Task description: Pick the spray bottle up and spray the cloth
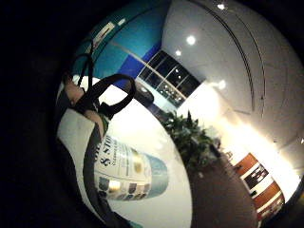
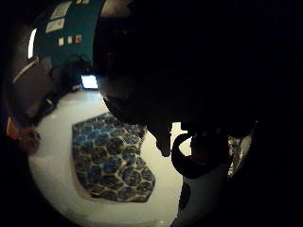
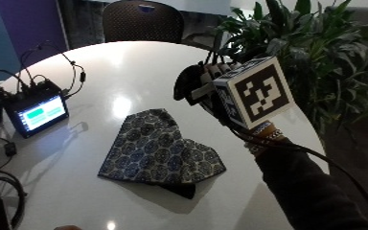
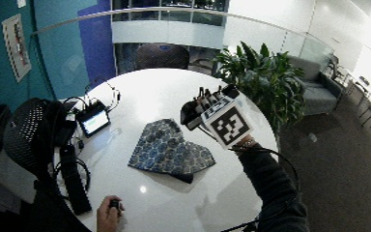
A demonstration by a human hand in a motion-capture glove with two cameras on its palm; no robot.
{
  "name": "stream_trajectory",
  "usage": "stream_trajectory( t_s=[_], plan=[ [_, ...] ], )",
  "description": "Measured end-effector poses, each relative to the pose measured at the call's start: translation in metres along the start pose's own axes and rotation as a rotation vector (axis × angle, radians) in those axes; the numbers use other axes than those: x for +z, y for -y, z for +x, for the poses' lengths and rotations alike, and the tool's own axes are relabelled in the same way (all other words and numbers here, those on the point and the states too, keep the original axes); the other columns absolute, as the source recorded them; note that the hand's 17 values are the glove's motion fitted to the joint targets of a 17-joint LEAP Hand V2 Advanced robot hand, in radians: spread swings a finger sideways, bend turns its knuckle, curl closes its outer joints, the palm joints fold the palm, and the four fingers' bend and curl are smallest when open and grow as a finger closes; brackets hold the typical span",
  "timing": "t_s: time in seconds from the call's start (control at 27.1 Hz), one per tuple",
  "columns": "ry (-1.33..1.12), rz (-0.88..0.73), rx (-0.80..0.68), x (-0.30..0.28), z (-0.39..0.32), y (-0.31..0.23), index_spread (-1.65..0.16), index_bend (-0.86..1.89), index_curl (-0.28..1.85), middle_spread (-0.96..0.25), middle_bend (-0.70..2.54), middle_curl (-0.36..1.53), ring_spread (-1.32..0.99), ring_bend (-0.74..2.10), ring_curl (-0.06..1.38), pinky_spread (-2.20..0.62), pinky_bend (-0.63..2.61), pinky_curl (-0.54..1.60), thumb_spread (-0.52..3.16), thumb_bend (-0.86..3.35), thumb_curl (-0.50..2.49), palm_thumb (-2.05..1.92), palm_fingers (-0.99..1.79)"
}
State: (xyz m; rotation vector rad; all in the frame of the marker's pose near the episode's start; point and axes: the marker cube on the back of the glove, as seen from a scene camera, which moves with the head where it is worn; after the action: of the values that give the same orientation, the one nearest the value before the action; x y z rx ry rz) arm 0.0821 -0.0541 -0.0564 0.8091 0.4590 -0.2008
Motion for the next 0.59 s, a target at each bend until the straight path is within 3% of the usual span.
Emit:
stream_trajectory(
  t_s=[0.33, 0.59],
  plan=[
    [0.4, -0.047, 0.429, 0.004, -0.005, -0.008, -0.28, 0.17, 0.46, -0.19, 0.35, 0.46, -0.18, 0.51, 0.43, -0.21, 0.45, 0.38, 1.33, -0.01, 0.4, 0.79, 1.28],
    [0.664, -0.074, 0.648, 0.012, -0.008, -0.02, -0.28, 0.18, 0.47, -0.18, 0.35, 0.46, -0.18, 0.51, 0.43, -0.21, 0.46, 0.38, 1.33, -0.01, 0.4, 0.8, 1.27]
  ],
)
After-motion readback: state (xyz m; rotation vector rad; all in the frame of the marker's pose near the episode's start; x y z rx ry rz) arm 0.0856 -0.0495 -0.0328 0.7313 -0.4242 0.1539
